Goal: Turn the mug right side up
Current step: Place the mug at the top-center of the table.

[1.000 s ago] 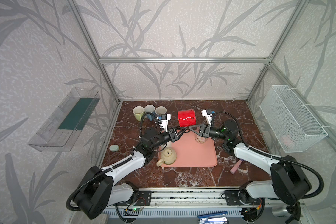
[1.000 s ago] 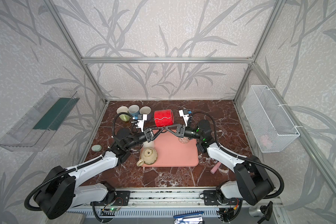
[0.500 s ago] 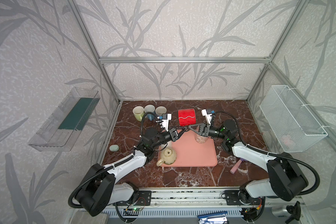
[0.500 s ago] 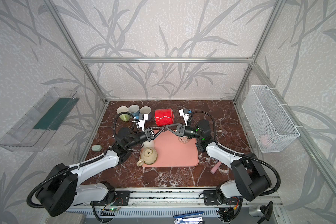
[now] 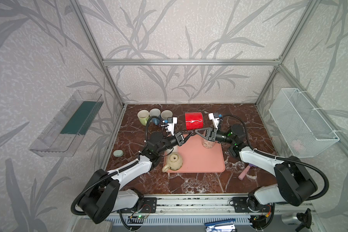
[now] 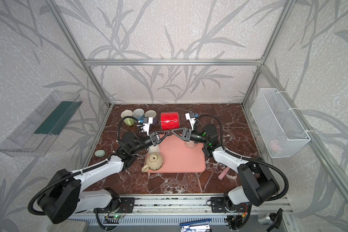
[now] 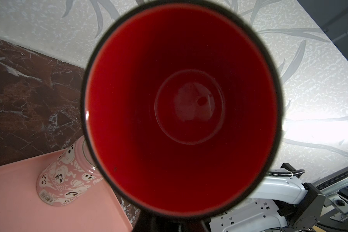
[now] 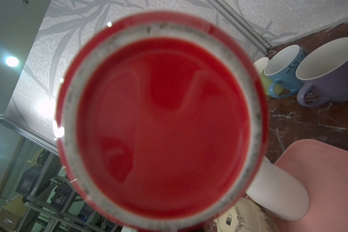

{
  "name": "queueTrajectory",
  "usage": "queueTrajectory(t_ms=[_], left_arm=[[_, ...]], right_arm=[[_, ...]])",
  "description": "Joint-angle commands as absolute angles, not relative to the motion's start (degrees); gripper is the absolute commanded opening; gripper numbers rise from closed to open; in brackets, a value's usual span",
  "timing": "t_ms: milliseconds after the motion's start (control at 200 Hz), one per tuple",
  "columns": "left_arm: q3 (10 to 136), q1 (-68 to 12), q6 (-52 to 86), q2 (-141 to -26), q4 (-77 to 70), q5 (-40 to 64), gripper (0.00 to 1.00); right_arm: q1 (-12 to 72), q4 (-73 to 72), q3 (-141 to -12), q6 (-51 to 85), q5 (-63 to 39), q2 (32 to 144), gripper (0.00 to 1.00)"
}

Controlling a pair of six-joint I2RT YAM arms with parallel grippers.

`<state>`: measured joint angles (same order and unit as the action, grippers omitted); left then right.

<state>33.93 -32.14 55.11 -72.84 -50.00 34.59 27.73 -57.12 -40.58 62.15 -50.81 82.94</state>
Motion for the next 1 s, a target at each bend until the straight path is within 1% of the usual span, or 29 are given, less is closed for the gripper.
queueTrajectory(t_ms=[0,40,80,145,195,230,340,465,515,570,690,820,995], left_arm=[[35.99,-32.27,54.60,-72.69,-52.83,34.54,0.00],[35.78,-32.32,54.67,-72.41,-52.57,34.16,0.00],[35.69,-32.26,54.67,-72.13,-51.60,33.47,0.00],[35.55,-32.26,53.92,-71.31,-48.84,32.09,0.00],[35.13,-32.26,53.39,-70.34,-47.56,30.66,0.00],[34.82,-32.30,53.24,-69.71,-46.71,29.70,0.00],[33.90,-32.20,52.87,-68.21,-44.96,27.25,0.00],[32.92,-32.20,52.81,-66.86,-43.97,25.05,0.00],[32.74,-32.14,52.49,-66.41,-42.57,24.02,0.00],[32.48,-32.08,51.95,-65.80,-41.00,22.81,0.00],[32.26,-32.08,51.12,-64.73,-37.71,20.23,0.00],[33.72,-31.95,49.30,-64.16,-30.65,17.49,0.00],[37.04,-31.56,46.58,-64.65,-21.91,14.91,0.00]], right_arm=[[28.45,-61.18,-42.10,61.42,-52.47,82.64,0.00],[28.48,-60.23,-42.11,60.82,-52.31,82.46,0.00],[28.39,-59.30,-42.10,60.25,-52.04,82.28,0.06],[28.22,-58.16,-41.87,59.35,-51.69,81.93,0.23],[28.00,-58.03,-41.45,59.14,-51.38,81.83,0.34],[27.82,-58.14,-41.18,59.15,-51.24,81.83,0.39],[27.48,-58.27,-40.43,59.02,-50.99,81.82,0.49],[27.12,-57.58,-39.18,58.42,-50.47,81.61,0.58],[26.81,-56.86,-38.63,57.89,-50.15,81.32,0.63],[26.57,-56.07,-37.95,57.30,-49.86,80.91,0.66],[26.20,-52.93,-36.71,54.80,-49.15,79.42,0.68],[26.10,-47.59,-35.69,51.01,-47.81,76.79,0.70],[26.10,-33.21,-35.85,43.19,-44.80,71.63,0.72]])
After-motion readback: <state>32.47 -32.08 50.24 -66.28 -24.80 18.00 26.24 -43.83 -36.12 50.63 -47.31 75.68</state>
